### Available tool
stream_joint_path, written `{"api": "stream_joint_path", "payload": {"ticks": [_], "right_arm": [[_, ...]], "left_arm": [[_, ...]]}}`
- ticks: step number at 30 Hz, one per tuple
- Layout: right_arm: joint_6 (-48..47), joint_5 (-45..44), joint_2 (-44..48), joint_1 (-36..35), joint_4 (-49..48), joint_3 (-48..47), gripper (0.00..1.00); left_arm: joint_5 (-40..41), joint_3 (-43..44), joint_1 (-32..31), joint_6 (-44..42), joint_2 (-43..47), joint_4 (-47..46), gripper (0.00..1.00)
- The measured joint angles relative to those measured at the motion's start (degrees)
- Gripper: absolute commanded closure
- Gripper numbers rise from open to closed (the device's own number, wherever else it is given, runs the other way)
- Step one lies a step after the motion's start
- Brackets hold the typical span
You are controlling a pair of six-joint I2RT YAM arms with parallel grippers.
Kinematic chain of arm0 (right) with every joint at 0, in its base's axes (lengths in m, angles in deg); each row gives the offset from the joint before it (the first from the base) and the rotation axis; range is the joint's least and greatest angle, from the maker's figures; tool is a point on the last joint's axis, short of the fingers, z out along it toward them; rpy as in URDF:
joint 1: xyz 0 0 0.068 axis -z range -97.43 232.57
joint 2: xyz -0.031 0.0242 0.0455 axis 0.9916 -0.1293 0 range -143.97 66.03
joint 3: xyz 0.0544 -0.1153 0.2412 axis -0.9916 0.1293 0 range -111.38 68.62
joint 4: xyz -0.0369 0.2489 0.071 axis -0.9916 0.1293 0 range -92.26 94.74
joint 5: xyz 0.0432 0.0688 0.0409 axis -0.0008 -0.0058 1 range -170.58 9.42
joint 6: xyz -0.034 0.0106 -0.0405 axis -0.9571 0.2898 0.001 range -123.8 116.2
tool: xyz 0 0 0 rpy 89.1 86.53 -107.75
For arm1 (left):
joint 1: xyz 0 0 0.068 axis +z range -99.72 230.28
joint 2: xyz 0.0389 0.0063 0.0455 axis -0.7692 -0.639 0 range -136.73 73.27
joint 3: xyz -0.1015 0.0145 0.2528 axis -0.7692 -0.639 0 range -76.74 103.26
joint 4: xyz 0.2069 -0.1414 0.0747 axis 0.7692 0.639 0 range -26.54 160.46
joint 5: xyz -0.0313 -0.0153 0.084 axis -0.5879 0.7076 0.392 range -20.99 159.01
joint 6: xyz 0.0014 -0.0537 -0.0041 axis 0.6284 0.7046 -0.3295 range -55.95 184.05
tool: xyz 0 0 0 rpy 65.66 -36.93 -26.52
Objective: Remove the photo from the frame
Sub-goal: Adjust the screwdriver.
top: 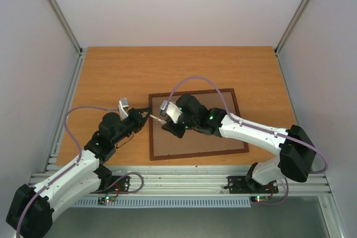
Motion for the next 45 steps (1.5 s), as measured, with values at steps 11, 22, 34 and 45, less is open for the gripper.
{"api": "stream_joint_path", "payload": {"ticks": [11, 22, 34, 45], "right_arm": [[-2.12, -1.46, -1.90, 0.00, 5.22, -4.98, 0.76], [-3.28, -2.21, -5.49, 0.00, 10.05, -9.25, 0.78], [-3.93, -3.48, -6.21, 0.00, 12.63, -9.77, 0.84], [-5.53, -2.60, -7.58, -0.11, 14.78, -11.56, 0.99]], "left_arm": [[-0.33, 1.33, 0.00, -2.36, -0.02, 2.60, 1.00], [-0.22, 2.16, 0.00, -4.20, -0.02, 4.96, 1.00], [-0.31, 2.19, 0.00, -4.20, 0.63, 5.31, 1.00], [0.46, 3.30, 0.00, -6.08, 1.20, 9.16, 0.79]]}}
